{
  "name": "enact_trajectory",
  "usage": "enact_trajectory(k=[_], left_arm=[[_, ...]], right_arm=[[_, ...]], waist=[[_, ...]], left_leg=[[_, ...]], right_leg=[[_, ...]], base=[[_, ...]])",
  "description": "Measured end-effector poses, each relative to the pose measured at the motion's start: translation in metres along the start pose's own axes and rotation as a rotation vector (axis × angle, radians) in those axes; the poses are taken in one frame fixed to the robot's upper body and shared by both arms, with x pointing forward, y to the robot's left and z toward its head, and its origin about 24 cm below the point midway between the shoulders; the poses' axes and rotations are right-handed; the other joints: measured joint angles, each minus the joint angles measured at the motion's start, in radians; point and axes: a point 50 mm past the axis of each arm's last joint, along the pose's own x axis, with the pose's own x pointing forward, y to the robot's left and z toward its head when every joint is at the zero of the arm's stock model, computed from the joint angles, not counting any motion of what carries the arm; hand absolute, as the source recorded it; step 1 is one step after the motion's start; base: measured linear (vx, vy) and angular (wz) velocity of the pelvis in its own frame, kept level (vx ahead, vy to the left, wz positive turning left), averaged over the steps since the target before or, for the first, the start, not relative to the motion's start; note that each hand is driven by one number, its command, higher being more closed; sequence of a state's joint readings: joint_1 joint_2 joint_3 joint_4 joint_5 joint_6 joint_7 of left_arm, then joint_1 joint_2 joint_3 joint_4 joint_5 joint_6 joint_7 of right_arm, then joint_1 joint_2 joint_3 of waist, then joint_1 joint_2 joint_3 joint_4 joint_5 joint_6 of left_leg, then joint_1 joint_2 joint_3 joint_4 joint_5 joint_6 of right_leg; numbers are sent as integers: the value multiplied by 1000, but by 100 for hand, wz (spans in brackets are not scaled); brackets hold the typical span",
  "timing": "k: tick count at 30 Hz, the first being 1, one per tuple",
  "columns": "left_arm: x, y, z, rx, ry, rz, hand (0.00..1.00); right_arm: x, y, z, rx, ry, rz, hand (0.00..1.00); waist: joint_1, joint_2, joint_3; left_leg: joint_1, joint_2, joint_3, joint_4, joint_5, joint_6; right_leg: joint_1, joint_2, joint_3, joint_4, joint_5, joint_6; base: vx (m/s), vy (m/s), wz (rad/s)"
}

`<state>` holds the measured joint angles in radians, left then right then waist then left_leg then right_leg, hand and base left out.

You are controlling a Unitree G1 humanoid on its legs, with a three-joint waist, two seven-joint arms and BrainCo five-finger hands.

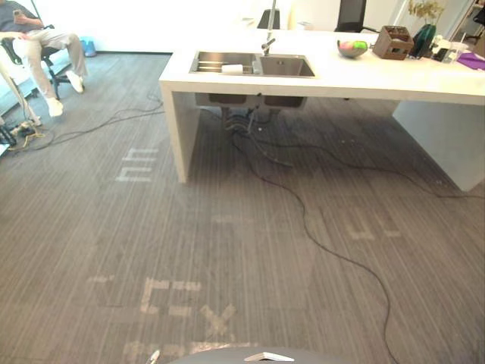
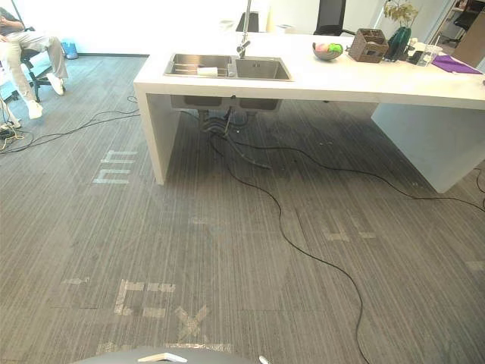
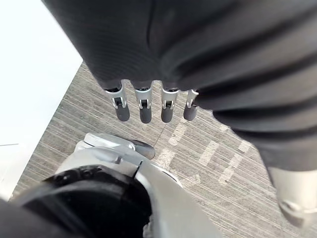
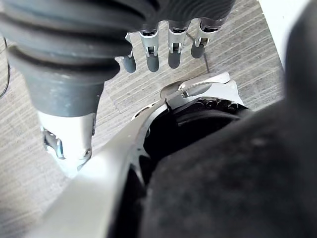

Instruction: Walk over to the sink, pick up the cup, carry it to the dishwasher, place the cup inside the dishwasher, then close the dishwasher door

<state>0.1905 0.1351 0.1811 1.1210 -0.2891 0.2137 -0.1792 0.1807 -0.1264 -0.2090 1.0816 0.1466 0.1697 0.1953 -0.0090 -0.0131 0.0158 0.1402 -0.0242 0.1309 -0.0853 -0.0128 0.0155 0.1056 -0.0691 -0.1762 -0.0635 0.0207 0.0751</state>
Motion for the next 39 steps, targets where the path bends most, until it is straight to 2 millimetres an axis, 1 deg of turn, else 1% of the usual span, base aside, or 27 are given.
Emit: enact_trajectory(k=[1,3,5,6,8,12,17,23,27,31,37,38,39], left_arm=[[0,0,1,32,-9,3,0],[0,-1,4,76,-26,6,0],[0,-1,4,83,-34,20,0],[0,-1,5,91,-36,30,0],[1,-1,6,113,-43,40,0],[1,-2,7,120,-58,39,0],[0,-1,7,115,-82,38,0],[0,-2,9,129,-94,24,0],[0,-3,14,193,-143,13,0],[-1,-3,20,214,-194,39,0],[-1,-4,23,239,-209,65,0],[-1,-5,23,247,-212,66,0],[-1,-5,24,260,-219,73,0]], right_arm=[[0,1,4,-40,-12,2,0],[0,1,5,-54,-11,12,0],[1,2,5,-49,-6,18,0],[1,2,5,-48,-1,25,0],[1,5,8,-58,4,51,0],[2,7,10,-82,18,93,0],[2,8,11,-95,11,95,0],[3,10,16,-136,-28,99,0],[3,12,20,-156,-62,105,0],[4,20,26,-200,-85,126,0],[4,20,28,-202,-101,127,0],[4,20,29,-201,-105,126,0],[4,20,31,-199,-115,125,0]], waist=[[-1,0,0],[0,1,1],[-2,-4,4],[-3,0,7],[-3,-5,6],[-3,-6,7],[-4,-10,6],[-8,-15,7],[-10,-11,13],[-13,-19,20],[-12,-18,27],[-13,-17,29],[-15,-16,41]], left_leg=[[-1,0,-4,0,2,-1],[-1,-1,-10,-1,6,0],[-4,-1,-17,-1,10,1],[-9,-2,-22,-1,14,2],[-16,-2,-25,-1,19,3],[-20,-3,-26,-1,21,2],[-29,-6,-32,-2,20,0],[-33,-15,-50,-1,25,8],[-33,-21,-50,-1,26,10],[-32,-23,-51,-1,29,14],[-32,-29,-62,-1,33,20],[-33,-34,-76,-1,30,23],[-32,-37,-81,-1,19,29]], right_leg=[[0,0,-3,0,0,0],[1,0,-9,0,1,-1],[2,0,-18,-2,1,-1],[2,0,-23,-6,1,-1],[1,0,-28,-15,8,1],[2,0,-30,-23,12,0],[0,-3,-35,-23,13,1],[1,-11,-54,-20,15,0],[1,-12,-54,-18,19,5],[1,-14,-56,-18,20,6],[2,-21,-63,-17,21,9],[3,-30,-71,-10,10,17],[-7,-43,-84,50,-29,16]], base=[[-34,-20,5],[-70,-36,9],[-83,-41,12],[-73,-32,12],[-75,-28,7],[-73,-20,1],[-29,-7,3],[8,-3,9],[0,0,0],[-43,-13,1],[-45,-9,5],[-21,13,22],[-43,32,28]])
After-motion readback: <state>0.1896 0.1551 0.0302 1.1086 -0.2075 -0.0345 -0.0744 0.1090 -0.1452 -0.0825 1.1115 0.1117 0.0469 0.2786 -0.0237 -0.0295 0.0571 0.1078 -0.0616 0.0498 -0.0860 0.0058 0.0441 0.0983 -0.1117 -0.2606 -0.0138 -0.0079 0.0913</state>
